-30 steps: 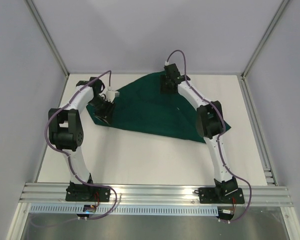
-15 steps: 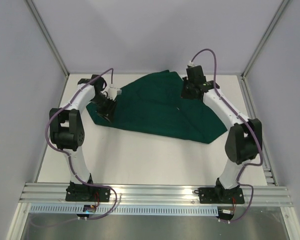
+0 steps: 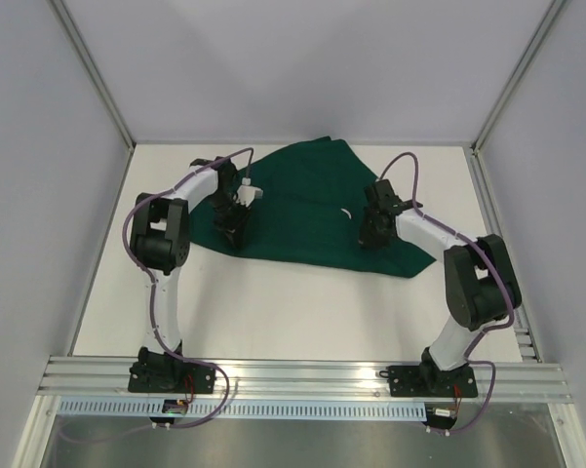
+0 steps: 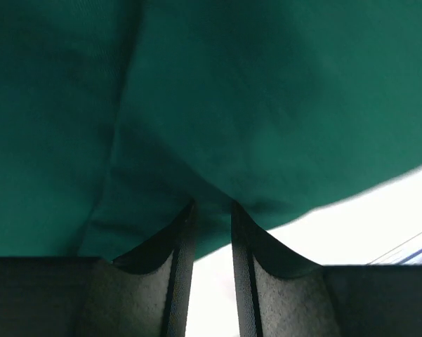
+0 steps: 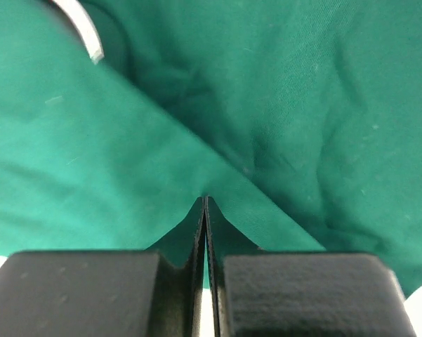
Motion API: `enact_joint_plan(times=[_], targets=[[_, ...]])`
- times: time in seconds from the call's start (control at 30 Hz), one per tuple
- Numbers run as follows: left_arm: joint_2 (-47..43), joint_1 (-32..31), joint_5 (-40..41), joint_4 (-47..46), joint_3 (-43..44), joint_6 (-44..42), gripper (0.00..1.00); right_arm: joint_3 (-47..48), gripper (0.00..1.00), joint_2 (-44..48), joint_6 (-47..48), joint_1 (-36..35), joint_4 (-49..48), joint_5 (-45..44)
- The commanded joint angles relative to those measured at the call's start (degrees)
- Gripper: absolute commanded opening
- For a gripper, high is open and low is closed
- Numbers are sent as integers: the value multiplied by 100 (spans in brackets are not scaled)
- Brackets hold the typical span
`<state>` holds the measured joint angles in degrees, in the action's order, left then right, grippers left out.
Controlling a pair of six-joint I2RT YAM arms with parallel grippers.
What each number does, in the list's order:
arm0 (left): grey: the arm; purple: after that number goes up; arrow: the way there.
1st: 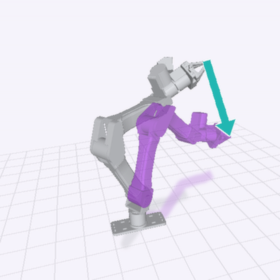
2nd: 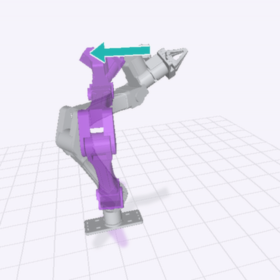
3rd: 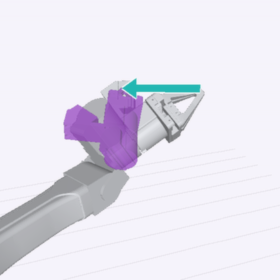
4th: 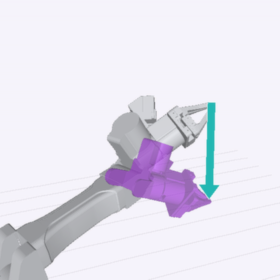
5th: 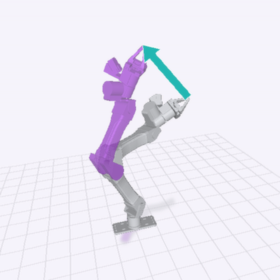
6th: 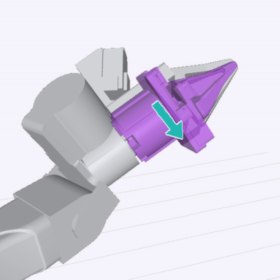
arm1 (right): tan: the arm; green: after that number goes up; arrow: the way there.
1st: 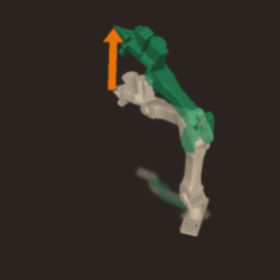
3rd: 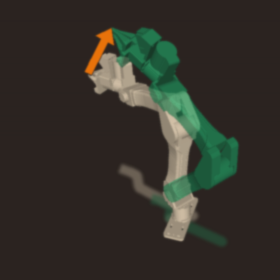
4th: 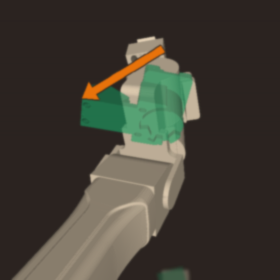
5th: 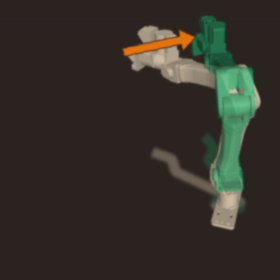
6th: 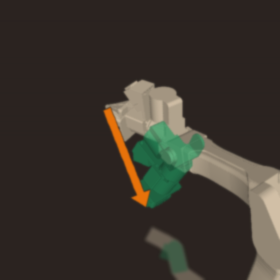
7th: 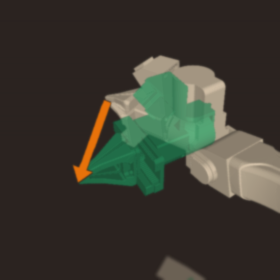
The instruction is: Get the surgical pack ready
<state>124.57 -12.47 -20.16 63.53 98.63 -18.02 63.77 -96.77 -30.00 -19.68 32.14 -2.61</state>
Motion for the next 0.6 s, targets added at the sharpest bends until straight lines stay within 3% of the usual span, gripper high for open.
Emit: enact_joint_plan(times=[0.0,0.3,0.57], targets=[[277,-10,153,37,148,229,34,-14,1,-333,-226,8,-367,-213],[428,-1,189,46,332,255,38,74,0,-571,-199,87,-173,-521],[-82,-1,3,37,420,167,41,329,0,35,-190,61,38,-319]])
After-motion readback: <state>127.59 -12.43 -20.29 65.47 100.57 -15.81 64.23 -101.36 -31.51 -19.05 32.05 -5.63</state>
